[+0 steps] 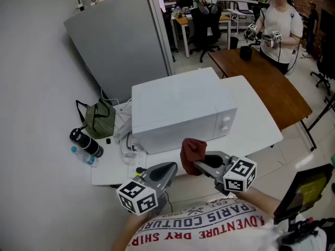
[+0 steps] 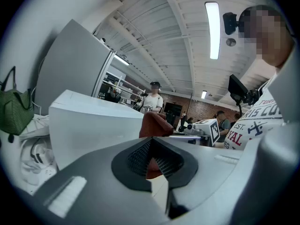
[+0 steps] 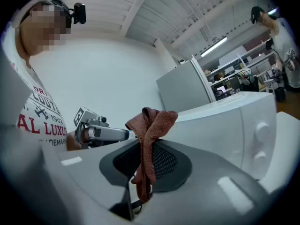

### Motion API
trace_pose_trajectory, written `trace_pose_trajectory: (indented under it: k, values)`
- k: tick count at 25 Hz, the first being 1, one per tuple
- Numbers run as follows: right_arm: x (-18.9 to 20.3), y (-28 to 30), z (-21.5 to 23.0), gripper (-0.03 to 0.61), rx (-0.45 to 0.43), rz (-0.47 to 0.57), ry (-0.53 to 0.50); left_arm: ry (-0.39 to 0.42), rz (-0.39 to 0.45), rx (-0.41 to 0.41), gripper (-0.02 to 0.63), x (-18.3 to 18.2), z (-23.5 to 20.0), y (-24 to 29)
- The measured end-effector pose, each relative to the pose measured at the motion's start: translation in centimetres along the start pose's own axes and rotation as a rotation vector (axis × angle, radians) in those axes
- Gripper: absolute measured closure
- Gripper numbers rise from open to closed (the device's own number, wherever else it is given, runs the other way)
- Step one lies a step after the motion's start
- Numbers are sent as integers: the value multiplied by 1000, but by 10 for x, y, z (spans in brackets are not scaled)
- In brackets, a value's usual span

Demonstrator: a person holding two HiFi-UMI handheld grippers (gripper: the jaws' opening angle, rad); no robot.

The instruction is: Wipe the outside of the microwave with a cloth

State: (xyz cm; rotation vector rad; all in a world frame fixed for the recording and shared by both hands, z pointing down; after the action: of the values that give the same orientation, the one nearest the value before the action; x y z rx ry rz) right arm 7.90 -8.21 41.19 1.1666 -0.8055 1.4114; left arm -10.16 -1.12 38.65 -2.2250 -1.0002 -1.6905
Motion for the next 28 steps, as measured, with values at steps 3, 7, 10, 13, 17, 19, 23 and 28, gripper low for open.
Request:
trace_pose_trajectory:
  k: [3, 7, 10, 13, 17, 19, 23, 28]
  values:
    - [-8, 41, -1, 532, 20, 15, -24, -16, 2, -33, 607, -1, -25, -21]
    - [-19, 96, -6, 532, 2, 9, -111, -42, 10, -93, 607, 1, -51, -51]
    - [-23, 133, -12, 532, -8, 10, -206, -73, 15, -155, 607, 6, -69, -77]
    - [-18, 167, -15, 532, -1, -1, -284, -97, 18, -208, 607, 13, -80, -100]
    - [-6, 202, -14, 534, 12, -36, -337, -120, 29, -263, 607, 21, -85, -123]
    - [-1, 214, -11, 532, 19, -53, -336, -129, 37, -289, 607, 24, -87, -132]
    - [4, 226, -3, 532, 53, -67, -332, -141, 51, -322, 607, 27, -89, -142]
    - [5, 218, 19, 532, 115, -65, -325, -139, 53, -314, 607, 29, -87, -135]
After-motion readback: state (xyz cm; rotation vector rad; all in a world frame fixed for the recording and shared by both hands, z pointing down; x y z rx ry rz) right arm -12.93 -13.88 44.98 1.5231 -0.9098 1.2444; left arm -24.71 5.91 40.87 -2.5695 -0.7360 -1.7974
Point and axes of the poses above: the fingertips, and each gripper's own axes: y forward along the fingers, z to its right, x out of its underside, the point moved 8 cm from there along -y, backward along the fingers, and after that the axes turned 3 degrees about -z, right-handed, at the moved point
